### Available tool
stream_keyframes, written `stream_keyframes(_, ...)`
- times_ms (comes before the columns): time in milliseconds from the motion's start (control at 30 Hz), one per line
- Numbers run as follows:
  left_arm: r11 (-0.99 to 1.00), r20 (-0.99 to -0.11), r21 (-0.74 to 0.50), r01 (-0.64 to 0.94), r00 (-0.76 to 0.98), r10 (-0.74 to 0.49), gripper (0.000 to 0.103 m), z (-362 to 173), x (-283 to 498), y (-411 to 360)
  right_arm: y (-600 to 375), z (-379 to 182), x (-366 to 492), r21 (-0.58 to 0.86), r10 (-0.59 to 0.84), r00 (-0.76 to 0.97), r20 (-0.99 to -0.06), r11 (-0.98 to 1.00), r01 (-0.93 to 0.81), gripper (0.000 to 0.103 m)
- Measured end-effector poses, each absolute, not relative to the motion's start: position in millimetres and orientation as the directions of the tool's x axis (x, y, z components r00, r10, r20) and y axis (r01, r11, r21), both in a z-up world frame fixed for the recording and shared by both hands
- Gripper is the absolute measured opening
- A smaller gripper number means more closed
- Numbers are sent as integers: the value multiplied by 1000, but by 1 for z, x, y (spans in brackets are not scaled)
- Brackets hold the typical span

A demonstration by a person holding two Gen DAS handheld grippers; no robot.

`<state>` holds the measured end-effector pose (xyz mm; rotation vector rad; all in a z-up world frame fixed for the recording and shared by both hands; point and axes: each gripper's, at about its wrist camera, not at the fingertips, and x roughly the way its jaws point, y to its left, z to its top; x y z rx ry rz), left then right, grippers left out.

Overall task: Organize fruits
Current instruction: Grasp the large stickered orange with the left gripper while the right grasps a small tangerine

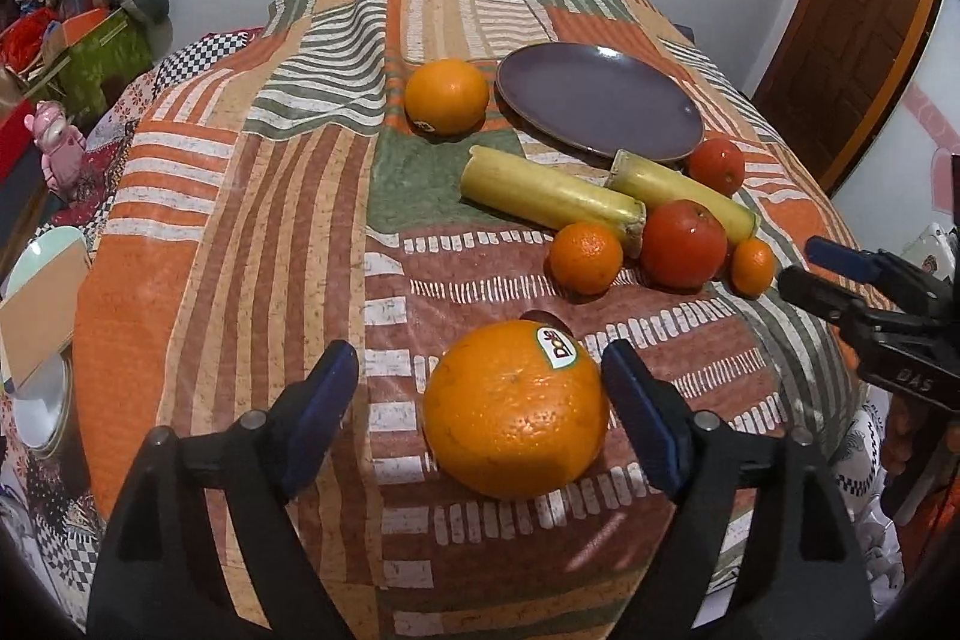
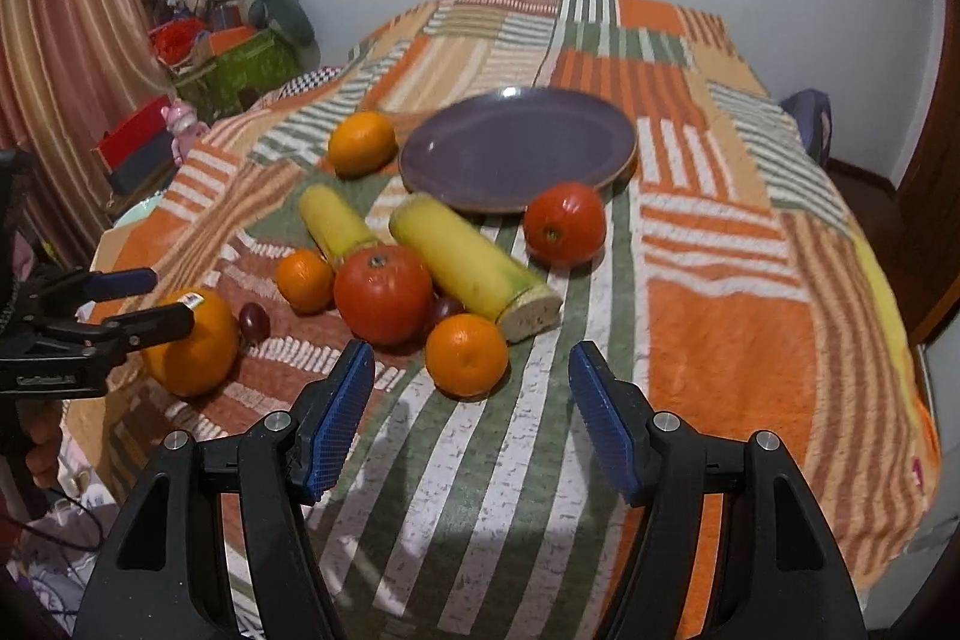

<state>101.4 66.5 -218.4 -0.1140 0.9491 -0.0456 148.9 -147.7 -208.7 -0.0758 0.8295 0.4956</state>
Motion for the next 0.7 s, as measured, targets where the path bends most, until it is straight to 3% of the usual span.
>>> stream_keyframes(200, 991, -834, -127, 37, 536, -127, 85, -224, 106, 60, -145, -223, 160, 149, 400, 537, -743, 881, -449, 64)
stream_keyframes(500, 992, -868, -124, -2, 485, -107, 84, -249, 119, 61, -143, -230, 168, 158, 407, 523, -749, 876, -456, 42)
stream_keyframes(567, 991, -862, -133, -4, 494, -113, 81, -248, 120, 63, -143, -230, 171, 175, 424, 512, -747, 868, -464, 35)
stream_keyframes(633, 988, -856, -154, 8, 499, -138, 70, -246, 121, 63, -141, -230, 172, 184, 435, 504, -746, 862, -473, 33)
stream_keyframes(700, 988, -856, -151, 14, 499, -138, 70, -243, 122, 62, -141, -230, 171, 181, 435, 505, -746, 862, -474, 33)
